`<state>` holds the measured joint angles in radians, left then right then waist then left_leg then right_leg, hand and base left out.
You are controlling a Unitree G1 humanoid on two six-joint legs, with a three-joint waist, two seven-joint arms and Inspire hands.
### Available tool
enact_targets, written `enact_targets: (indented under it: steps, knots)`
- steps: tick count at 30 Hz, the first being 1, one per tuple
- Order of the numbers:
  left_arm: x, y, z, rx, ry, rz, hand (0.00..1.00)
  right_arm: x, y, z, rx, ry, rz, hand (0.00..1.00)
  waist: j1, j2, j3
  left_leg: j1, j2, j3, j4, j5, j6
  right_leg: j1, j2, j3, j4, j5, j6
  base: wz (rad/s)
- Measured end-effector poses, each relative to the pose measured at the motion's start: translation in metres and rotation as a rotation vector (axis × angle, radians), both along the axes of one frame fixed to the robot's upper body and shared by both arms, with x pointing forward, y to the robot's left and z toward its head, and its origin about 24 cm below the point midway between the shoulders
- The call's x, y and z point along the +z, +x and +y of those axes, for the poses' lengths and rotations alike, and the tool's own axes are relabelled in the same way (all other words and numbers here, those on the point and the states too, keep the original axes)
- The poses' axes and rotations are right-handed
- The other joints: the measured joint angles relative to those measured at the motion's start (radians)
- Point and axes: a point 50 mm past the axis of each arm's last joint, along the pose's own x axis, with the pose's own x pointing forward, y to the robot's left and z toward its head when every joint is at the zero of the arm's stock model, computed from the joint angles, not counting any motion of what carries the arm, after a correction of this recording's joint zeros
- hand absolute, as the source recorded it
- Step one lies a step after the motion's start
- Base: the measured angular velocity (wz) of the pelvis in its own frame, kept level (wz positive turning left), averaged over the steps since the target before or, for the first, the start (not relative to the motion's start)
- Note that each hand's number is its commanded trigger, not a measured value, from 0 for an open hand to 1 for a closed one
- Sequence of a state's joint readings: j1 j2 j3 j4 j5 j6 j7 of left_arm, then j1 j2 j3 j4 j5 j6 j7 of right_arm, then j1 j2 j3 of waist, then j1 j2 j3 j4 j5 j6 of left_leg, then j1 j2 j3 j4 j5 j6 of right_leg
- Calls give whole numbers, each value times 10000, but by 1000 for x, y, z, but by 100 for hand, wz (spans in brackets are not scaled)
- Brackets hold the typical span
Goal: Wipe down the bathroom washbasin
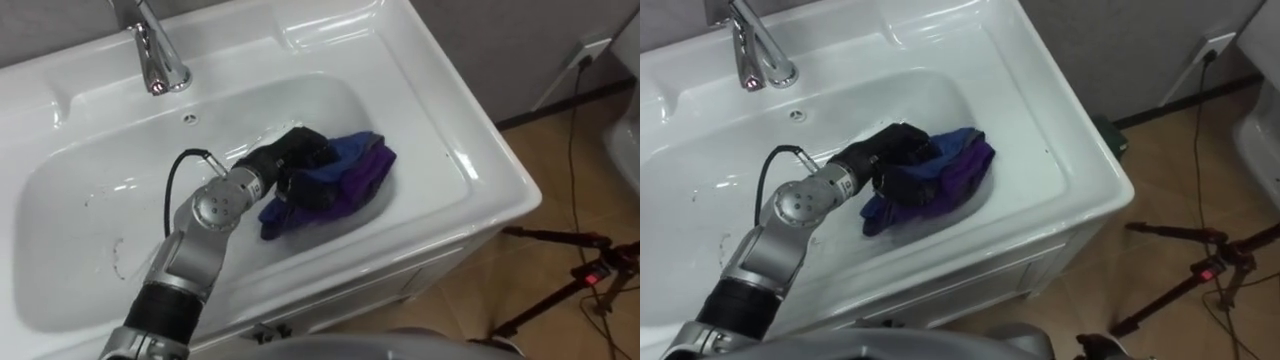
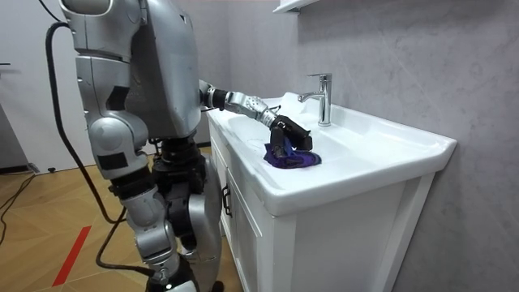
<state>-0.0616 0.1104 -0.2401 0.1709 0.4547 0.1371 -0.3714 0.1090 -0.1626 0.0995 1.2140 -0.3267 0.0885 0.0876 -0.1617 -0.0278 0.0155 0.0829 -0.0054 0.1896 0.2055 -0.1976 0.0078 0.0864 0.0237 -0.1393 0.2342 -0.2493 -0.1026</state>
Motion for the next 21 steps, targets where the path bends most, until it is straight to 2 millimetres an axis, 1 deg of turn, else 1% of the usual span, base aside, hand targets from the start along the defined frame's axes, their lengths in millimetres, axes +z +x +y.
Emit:
enact_targets:
  steps: [3, 11, 14, 18, 21]
  knots:
    - [2, 1, -4, 11, -256, -82, 100, -1, -5, 0, -58, -30, 204, 0, -8, 22, -13, 6, 6, 17, 12, 0, 0, -18, 1, 37, 32, 0, 0, -4]
    - [3, 3, -2, 344, -256, -314, 100, -1, -10, 0, -132, -146, 567, 0, -18, 92, -57, 93, 75, 213, 63, -2, -1, 15, 42, 142, 80, 17, -31, -5]
    - [4, 4, 1, 628, -79, -562, 100, -2, -12, 0, -175, -159, 648, 0, -25, 93, -50, 152, 102, 265, 87, -2, -1, 2, 70, 247, 188, 20, -43, -9]
    - [4, 5, 2, 672, 841, -1025, 100, -1, -13, 0, 97, -185, 747, 0, -57, 80, -41, 141, 142, 261, 189, -3, -2, -29, 133, 483, 217, 30, -74, -13]
    - [3, 4, 1, 352, 1843, -1327, 100, -1, -16, -1, 103, -91, 863, 0, -104, 74, -36, 151, 142, 262, 200, -3, -2, -17, 126, 483, 235, 34, -79, -2]
